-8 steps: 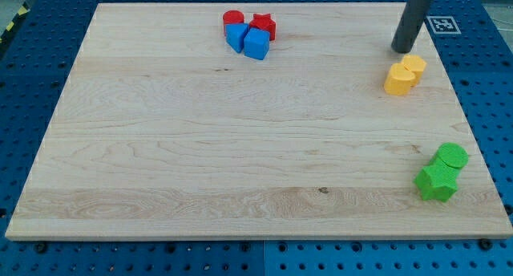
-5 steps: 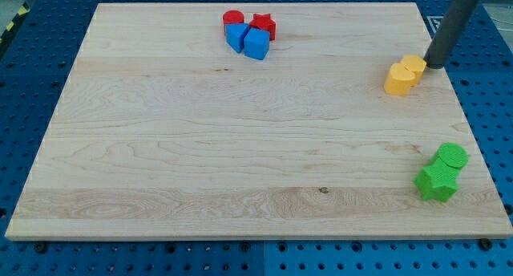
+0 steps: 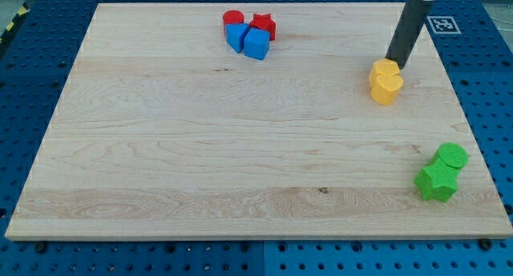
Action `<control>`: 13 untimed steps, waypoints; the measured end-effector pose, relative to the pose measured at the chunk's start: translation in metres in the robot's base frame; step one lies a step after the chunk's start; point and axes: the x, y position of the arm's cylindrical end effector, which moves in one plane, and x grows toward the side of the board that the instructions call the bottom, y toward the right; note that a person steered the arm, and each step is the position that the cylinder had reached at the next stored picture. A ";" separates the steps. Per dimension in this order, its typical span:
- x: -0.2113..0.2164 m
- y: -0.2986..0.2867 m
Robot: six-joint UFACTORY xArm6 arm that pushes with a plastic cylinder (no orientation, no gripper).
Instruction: Move the yellow blocks parallel to the green blocks
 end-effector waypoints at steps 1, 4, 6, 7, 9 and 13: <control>0.003 0.000; -0.021 -0.037; -0.007 -0.024; 0.007 -0.024; 0.040 -0.023; 0.099 -0.023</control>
